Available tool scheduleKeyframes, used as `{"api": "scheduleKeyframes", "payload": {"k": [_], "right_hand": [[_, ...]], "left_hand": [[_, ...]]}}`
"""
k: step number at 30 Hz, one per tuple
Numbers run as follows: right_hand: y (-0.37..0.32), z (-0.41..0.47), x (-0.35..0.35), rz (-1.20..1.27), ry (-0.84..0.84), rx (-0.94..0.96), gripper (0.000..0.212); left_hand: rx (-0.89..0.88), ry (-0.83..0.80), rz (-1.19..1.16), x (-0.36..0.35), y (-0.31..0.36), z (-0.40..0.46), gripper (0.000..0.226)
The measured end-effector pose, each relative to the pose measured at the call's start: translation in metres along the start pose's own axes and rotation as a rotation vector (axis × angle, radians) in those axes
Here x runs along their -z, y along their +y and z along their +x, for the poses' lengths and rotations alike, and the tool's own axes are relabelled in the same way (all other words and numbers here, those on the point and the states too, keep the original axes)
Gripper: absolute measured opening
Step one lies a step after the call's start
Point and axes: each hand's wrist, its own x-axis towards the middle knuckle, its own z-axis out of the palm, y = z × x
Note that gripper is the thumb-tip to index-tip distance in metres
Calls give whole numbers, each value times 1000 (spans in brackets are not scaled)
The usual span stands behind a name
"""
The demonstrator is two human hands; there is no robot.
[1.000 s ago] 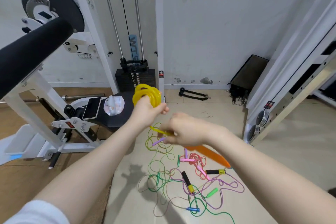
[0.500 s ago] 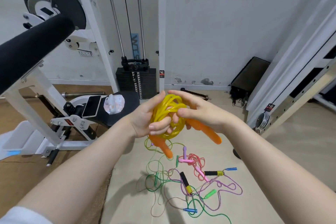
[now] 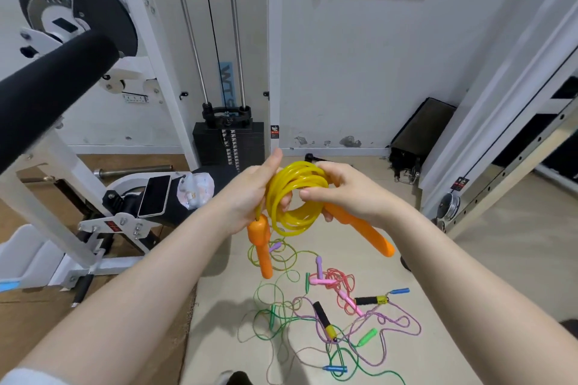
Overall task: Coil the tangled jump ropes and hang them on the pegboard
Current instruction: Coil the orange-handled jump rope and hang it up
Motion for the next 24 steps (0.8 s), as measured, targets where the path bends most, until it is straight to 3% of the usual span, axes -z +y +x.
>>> {"api": "scheduleKeyframes", "payload": {"k": [3, 5, 9, 12, 14, 16, 17, 20, 22, 24], "right_hand": [[-2, 16, 2, 36, 17, -41, 19], [-6, 30, 2, 48, 9, -71, 21], [-11, 63, -9, -24, -46, -101, 25], [-16, 85, -18, -240, 25, -89, 31], [-13, 95, -21, -257, 71, -94, 42], [-3, 100, -24, -313, 75, -89, 26], [1, 104, -26, -384, 77, -91, 16], [10, 113, -27, -764, 66, -101, 19], [7, 123, -29, -915, 179, -34, 22], [2, 130, -32, -845, 388, 95, 35]], "left_hand": [[-60, -204, -96, 26, -3, 4, 59], [-90, -238, -96, 39, -1, 7, 61], [-70, -28, -84, 53, 7, 8, 30], [-56, 124, -70, 71, 12, 14, 8], [-34, 212, -133, 85, 16, 22, 11], [-25, 280, -183, 97, 19, 28, 16], [-19, 297, -186, 106, 20, 31, 17], [13, 299, -139, 121, 19, 36, 13], [31, 277, -114, 132, 20, 38, 13], [32, 284, -83, 142, 20, 42, 18]]}}
